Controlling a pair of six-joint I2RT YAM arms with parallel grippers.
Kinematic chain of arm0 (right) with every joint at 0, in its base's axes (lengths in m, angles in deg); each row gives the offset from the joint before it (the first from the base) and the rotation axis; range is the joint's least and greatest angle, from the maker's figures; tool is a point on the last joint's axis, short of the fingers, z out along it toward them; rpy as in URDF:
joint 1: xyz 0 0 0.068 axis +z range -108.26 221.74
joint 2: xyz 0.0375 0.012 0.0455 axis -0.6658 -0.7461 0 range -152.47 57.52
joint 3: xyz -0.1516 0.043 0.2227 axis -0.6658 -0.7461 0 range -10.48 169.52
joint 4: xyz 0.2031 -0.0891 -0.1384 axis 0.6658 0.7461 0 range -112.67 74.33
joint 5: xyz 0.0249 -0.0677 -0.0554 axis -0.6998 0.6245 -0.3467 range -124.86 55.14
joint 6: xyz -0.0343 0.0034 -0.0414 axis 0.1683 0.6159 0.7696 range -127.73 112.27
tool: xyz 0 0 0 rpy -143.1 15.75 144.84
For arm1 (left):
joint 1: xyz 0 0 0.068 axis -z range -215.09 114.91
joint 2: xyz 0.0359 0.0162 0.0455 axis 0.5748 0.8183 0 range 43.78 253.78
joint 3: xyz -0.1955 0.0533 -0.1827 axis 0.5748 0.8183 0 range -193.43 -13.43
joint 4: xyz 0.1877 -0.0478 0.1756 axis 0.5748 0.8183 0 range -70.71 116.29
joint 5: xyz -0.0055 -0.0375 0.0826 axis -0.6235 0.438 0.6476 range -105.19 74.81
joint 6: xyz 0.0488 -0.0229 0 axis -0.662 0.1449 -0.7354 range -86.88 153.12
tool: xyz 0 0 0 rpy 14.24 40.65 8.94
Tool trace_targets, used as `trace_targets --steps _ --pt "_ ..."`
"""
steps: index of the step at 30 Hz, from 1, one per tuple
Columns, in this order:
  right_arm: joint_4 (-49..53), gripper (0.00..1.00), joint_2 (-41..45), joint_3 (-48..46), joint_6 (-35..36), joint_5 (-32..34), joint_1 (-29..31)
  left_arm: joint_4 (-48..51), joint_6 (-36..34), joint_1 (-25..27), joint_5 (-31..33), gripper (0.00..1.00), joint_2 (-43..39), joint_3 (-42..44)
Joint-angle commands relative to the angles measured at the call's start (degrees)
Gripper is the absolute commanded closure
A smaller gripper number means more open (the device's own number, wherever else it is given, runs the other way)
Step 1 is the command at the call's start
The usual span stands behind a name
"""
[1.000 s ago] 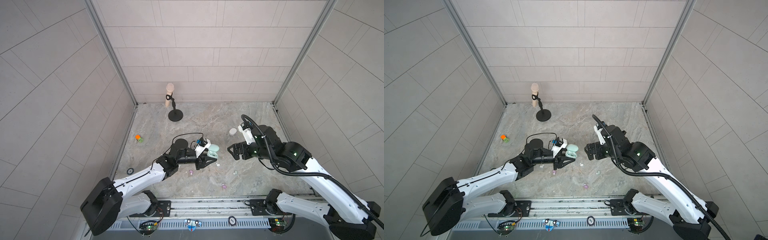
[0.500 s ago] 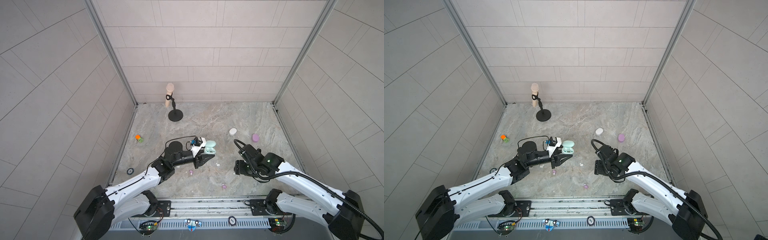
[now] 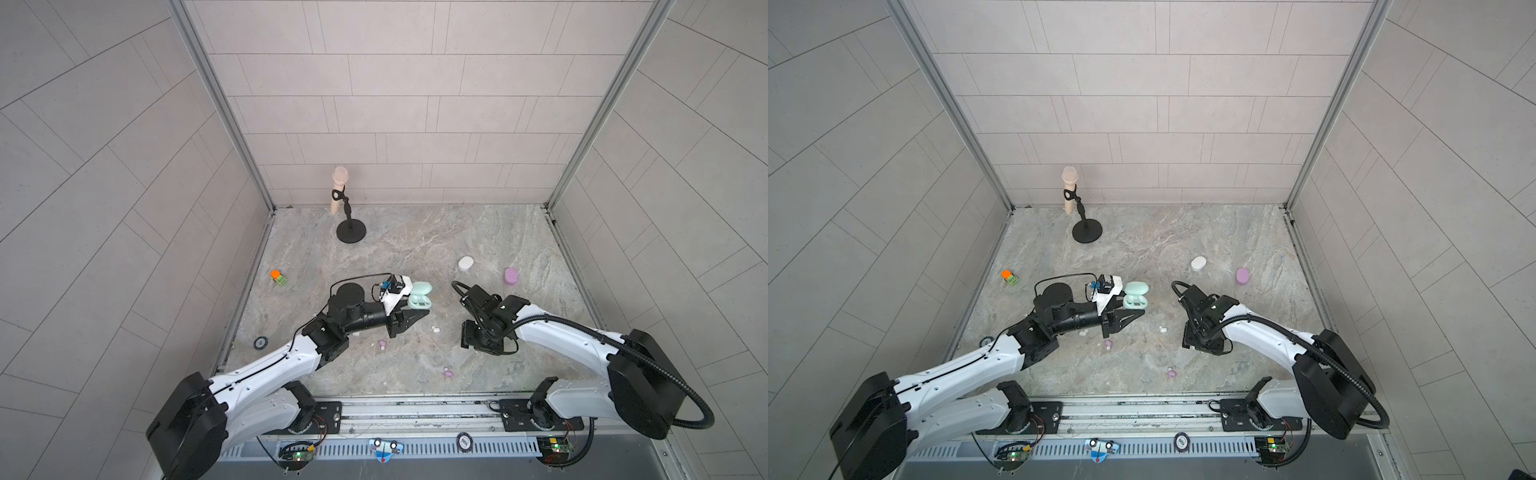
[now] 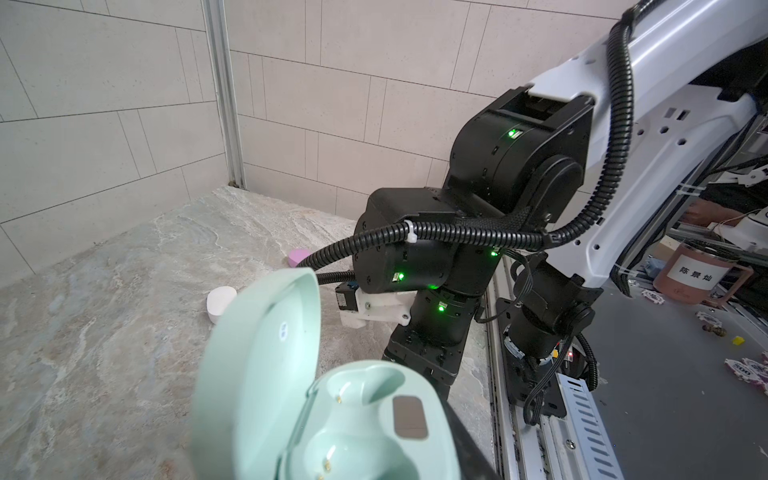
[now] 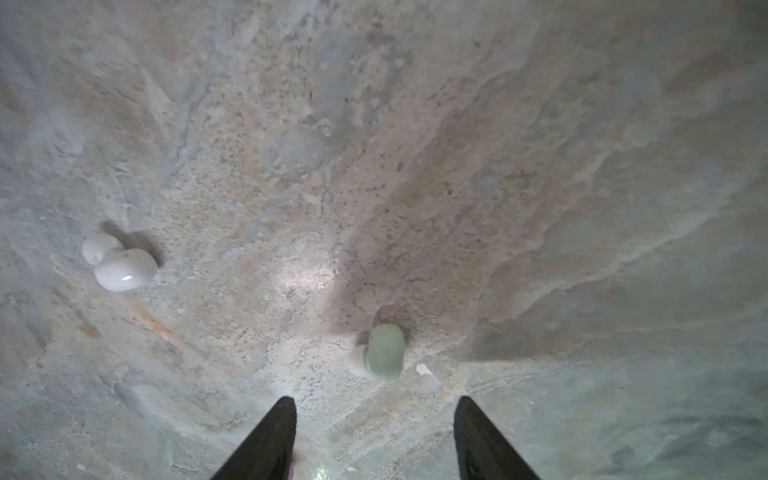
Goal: Insert the wireless bluetooth earbuds into the charging case
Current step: 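Hold the open case with the left gripper while the right gripper moves toward the earbuds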
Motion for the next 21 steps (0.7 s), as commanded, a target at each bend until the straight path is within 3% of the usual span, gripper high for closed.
trace_targets --steps 1,21 --pt "-2.7 0.37 -1.2 -0.2 -1.1 -1.7 -0.2 0.0 -0.7 -0.2 -0.4 1.0 -1.3 -0.6" --pt "-7.1 0.37 -3.7 -1.9 -3.3 -2.8 -1.2 -0.4 -0.7 -0.2 -0.2 1.0 -1.2 -0.2"
